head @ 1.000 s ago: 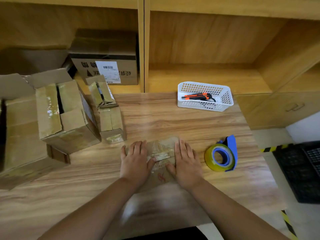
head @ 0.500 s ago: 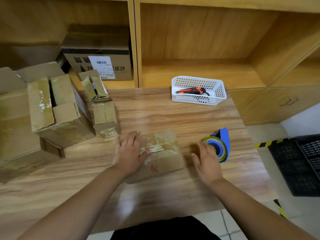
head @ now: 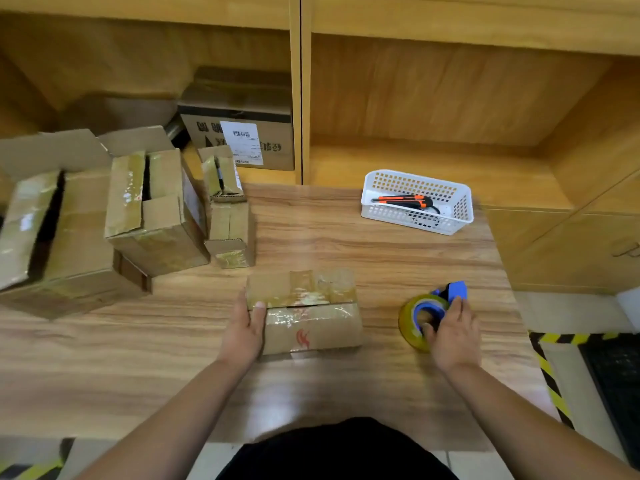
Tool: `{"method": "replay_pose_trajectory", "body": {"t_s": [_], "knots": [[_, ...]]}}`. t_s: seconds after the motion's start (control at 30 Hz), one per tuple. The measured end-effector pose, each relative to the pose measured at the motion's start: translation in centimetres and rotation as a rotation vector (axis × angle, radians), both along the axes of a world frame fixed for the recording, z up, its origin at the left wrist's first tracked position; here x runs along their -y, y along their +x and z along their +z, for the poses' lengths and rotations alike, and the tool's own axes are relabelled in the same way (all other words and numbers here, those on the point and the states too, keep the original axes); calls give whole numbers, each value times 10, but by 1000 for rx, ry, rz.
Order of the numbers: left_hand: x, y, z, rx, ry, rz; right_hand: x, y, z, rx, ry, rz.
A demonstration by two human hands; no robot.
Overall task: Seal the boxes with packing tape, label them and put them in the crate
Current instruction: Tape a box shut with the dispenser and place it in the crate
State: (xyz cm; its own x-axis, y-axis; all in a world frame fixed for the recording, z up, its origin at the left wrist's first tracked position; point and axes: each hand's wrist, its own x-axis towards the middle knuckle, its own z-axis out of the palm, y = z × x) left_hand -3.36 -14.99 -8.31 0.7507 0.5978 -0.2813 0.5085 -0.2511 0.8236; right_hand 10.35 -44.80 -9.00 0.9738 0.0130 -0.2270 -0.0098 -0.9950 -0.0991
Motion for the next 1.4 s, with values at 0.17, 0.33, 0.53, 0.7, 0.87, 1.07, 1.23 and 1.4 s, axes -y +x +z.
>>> {"method": "replay_pose_trajectory", "body": {"t_s": [0.17, 0.33, 0.53, 0.7, 0.87, 1.07, 1.23, 1.4], "knots": [[2, 9, -6, -41, -43, 97, 9, 13, -2, -7, 201, -230], [0, 11, -9, -52, -29, 60, 16, 22, 3, -199, 430, -483], [1, 11, -9, -46, -34, -29, 16, 24, 12, -181, 371, -373], [-3, 10, -13, -28, -24, -69, 4, 27, 27, -211, 516, -366], [-9, 9, -18, -45, -42, -83, -31, 23, 71, -184, 785, -330], [-11, 9, -14, -41, -58, -126, -73, -10, 99, -53, 802, 209], [-8, 7, -11, -5, -65, -113, -84, -27, 80, 57, 756, 465], [-9, 7, -7, -54, -68, -135, -80, -27, 70, 121, 568, 731]]}}
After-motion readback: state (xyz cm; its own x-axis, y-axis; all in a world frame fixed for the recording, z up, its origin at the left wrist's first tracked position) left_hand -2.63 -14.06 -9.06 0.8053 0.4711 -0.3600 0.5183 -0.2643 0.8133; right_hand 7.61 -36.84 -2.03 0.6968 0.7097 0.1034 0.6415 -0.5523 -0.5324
